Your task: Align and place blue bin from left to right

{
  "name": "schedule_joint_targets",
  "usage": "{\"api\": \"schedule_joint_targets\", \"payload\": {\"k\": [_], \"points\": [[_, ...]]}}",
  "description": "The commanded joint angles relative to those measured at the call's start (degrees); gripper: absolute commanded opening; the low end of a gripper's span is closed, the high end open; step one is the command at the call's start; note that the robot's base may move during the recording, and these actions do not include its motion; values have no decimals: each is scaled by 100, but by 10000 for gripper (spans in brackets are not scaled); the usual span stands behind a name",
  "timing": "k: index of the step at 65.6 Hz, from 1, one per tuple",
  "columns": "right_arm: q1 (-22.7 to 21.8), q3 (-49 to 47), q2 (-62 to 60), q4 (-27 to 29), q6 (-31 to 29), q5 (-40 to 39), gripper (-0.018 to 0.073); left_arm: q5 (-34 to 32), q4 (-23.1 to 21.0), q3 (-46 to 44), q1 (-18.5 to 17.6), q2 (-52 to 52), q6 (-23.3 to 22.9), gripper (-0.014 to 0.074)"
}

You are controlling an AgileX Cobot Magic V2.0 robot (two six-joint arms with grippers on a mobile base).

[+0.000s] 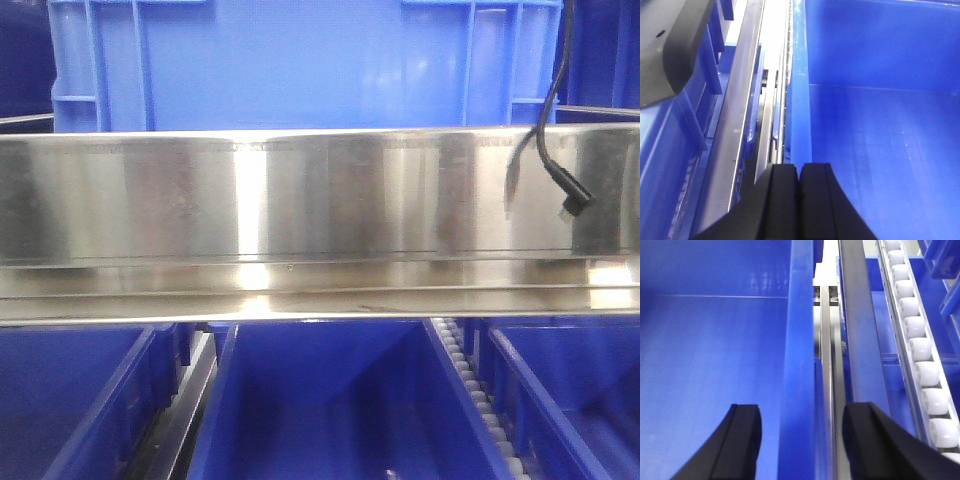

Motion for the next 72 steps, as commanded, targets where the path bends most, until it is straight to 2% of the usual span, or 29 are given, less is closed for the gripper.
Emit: {"api": "schedule_joint_targets", "payload": {"k": [1,7,10,13,20,26,31,43,46,49,54,63,72], "points": [[0,-57,-18,11,-32,13,193,-46,8,-50,-46,-37,11,-111],[0,-57,-18,11,-32,13,109,-46,22,-50,-46,-37,47,-111],[0,-57,-18,11,-32,13,57,-46,22,-50,-46,-37,234,-111],[0,-57,-18,11,-32,41,-12,-46,22,-50,-46,-37,383,-111],[0,-57,-18,11,-32,79,-165,-46,22,-50,-46,-37,383,-111],[0,-57,-18,11,-32,79,-166,-96,22,-50,-46,-19,383,-94],[0,-57,-18,11,-32,79,-166,-139,49,-50,-46,15,383,-25],[0,-57,-18,11,-32,79,-166,-174,173,-50,-46,236,318,314],[0,-57,-18,11,-32,79,-166,-174,306,-50,-46,294,142,355],[0,-57,-18,11,-32,79,-166,-174,432,-50,-46,355,-27,363],[0,-57,-18,11,-32,79,-166,-174,479,-50,-34,453,-29,334],[0,-57,-18,11,-32,79,-166,-184,305,-50,-34,553,-29,285],[0,-57,-18,11,-32,79,-166,-195,196,-50,-34,717,-29,275]]}}
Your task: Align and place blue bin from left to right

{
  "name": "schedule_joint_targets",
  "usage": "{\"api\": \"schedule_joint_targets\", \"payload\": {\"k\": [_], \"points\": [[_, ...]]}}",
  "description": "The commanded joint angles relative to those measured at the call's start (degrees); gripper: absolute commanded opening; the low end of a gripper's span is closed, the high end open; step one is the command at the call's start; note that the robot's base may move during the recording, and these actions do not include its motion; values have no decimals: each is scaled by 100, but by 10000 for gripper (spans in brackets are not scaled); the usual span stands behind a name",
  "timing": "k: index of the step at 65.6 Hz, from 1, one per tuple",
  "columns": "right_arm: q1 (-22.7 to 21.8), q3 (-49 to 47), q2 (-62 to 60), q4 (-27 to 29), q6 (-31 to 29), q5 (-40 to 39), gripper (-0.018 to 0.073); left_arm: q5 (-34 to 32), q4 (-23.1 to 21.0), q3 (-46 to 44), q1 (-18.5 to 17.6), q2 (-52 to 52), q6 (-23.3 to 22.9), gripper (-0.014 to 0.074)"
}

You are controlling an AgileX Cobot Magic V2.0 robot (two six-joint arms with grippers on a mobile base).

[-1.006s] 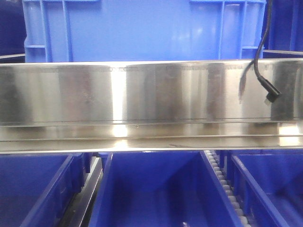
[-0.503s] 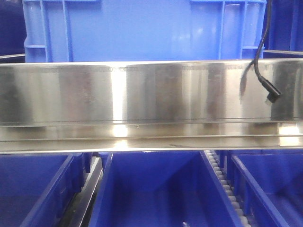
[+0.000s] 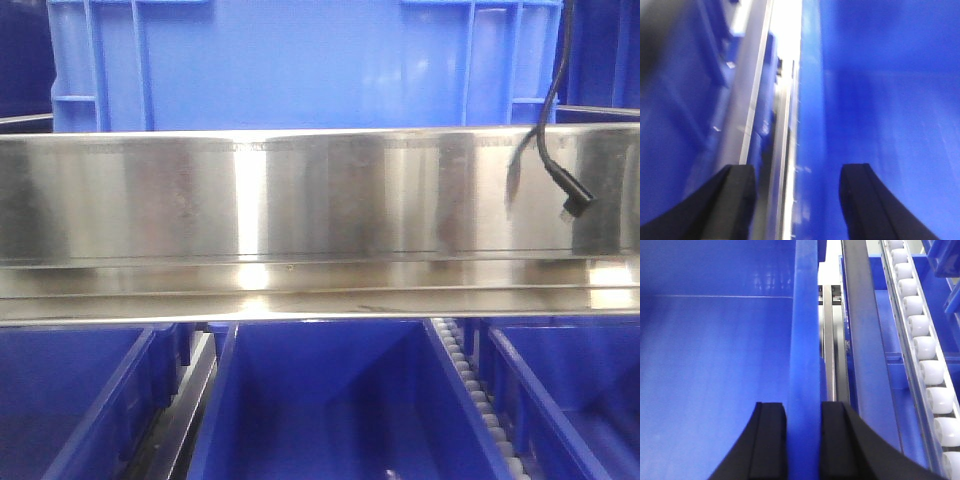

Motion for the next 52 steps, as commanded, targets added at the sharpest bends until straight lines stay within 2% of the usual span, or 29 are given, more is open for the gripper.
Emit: {"api": "schedule_joint_targets", "payload": {"k": [1,20,26,33,46,52], "points": [[0,-42,-18,-33,-44,68,-166,-75,-52,-37,-34,87,-50,275],[0,-42,-18,-33,-44,68,-166,-39,-52,-37,-11,194,-50,275],[0,-42,-18,-33,-44,68,-166,-50,-52,-37,-11,193,-50,250],[0,-42,-18,-33,-44,68,-166,-50,-52,-37,-11,193,-50,165],[0,-42,-18,-33,-44,47,-166,-75,-52,-46,-11,193,-50,-103],[0,-42,-18,-33,-44,47,-166,-84,-52,-60,-11,170,-50,-111]]}}
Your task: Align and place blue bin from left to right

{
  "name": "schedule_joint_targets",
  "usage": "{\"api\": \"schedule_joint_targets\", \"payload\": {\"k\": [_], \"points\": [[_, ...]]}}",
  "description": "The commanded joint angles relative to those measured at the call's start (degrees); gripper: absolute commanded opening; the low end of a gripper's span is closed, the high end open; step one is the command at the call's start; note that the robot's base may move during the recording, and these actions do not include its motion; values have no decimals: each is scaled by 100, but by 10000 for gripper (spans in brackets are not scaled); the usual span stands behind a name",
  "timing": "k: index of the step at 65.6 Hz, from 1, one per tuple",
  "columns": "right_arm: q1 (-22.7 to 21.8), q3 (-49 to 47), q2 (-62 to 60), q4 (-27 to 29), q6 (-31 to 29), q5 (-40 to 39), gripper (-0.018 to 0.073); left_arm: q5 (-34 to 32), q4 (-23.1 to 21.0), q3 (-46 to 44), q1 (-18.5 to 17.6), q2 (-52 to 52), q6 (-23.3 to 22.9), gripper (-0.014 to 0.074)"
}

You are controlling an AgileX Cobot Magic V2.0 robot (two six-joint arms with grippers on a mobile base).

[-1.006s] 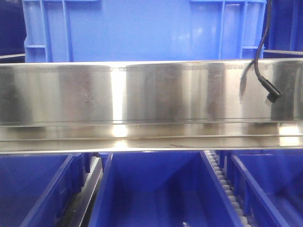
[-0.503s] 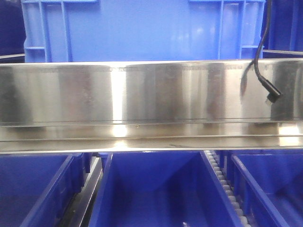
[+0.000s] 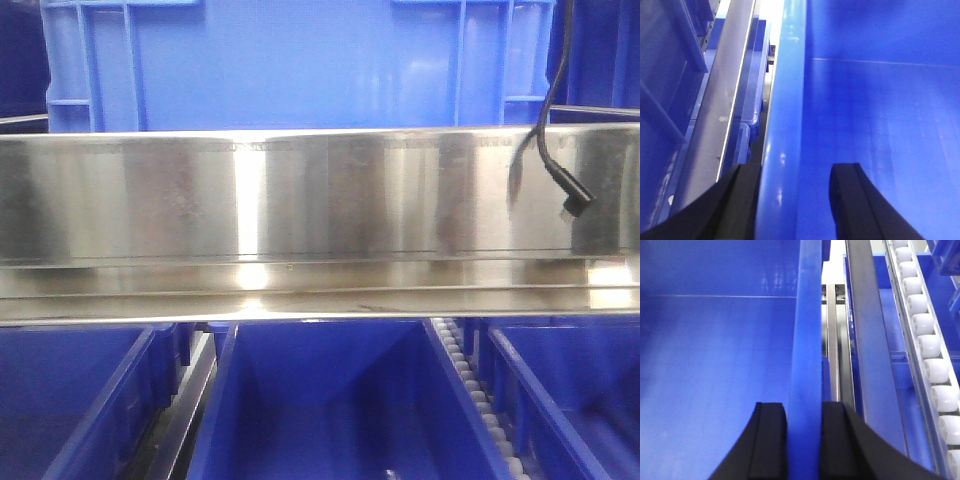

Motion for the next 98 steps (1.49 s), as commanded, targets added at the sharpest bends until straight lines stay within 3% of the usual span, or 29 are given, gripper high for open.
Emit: {"api": "schedule_joint_targets", "payload": {"k": [1,41,98], "points": [[-3,-19,-18,-105,-54,25,-166,-13,92,-48,-3,-34,91,-111],[-3,-183,-18,-105,-11,40,-166,278,104,-687,-3,-141,145,-111],[-3,-448,165,-94,2,266,-166,714,58,-673,-3,48,155,-111]]}}
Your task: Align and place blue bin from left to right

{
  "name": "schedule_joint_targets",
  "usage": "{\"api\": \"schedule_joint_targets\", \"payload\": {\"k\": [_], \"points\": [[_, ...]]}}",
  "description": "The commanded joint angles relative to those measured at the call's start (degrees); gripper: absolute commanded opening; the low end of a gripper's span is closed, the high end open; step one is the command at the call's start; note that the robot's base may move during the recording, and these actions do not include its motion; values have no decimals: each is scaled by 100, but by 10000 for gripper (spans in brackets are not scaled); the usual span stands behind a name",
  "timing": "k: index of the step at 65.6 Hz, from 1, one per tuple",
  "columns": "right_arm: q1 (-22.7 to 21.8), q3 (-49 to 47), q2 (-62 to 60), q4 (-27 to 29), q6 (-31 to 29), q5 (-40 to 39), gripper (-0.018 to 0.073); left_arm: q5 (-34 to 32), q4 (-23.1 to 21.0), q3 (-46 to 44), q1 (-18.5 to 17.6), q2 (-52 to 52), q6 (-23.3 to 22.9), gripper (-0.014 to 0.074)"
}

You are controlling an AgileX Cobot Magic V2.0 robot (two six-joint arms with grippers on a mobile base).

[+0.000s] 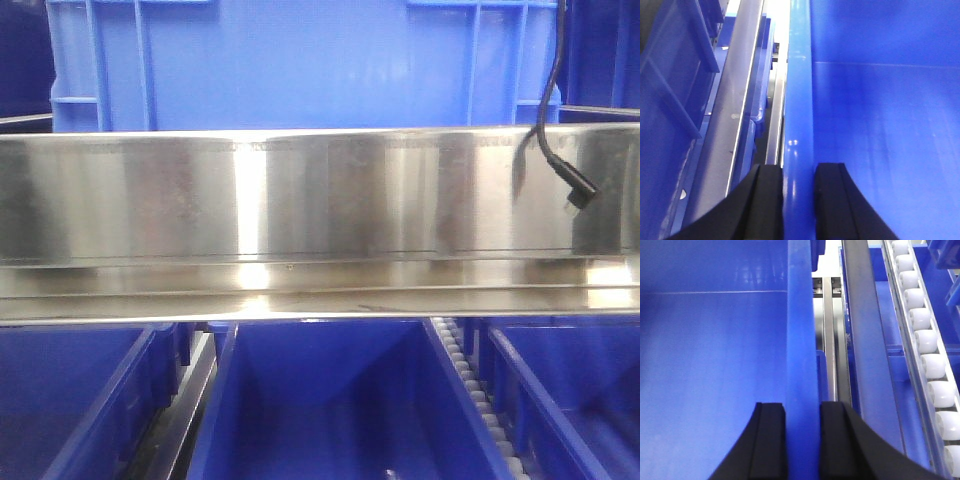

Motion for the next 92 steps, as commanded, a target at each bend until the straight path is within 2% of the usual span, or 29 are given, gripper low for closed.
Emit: {"api": "schedule_joint_targets", "payload": {"k": [1,21,44,51,57,65,73,85,92], "points": [[-3,-71,-25,-104,-9,-75,-166,77,83,-57,-3,2,19,-111],[-3,-94,-217,-104,88,-122,-166,151,170,-430,-3,-22,19,-111],[-3,-170,-623,-128,137,-212,-166,296,260,-754,-182,-250,19,-111],[-3,-248,-775,-138,150,-117,-166,310,387,-791,-314,-359,19,-111],[71,-260,-920,-272,395,110,-166,310,615,-791,-466,-429,-6,-111],[342,-246,-1094,-798,704,139,-166,310,921,-791,-779,-549,-109,-111],[652,-149,-1249,-1033,727,291,-166,310,985,-791,-996,-668,-340,-111],[867,548,-1819,-1056,1016,21,-166,310,896,-666,-1203,-1053,-351,-111],[998,1025,-2247,-1268,1216,-32,-166,310,896,-289,-1353,-1368,-385,-111]]}}
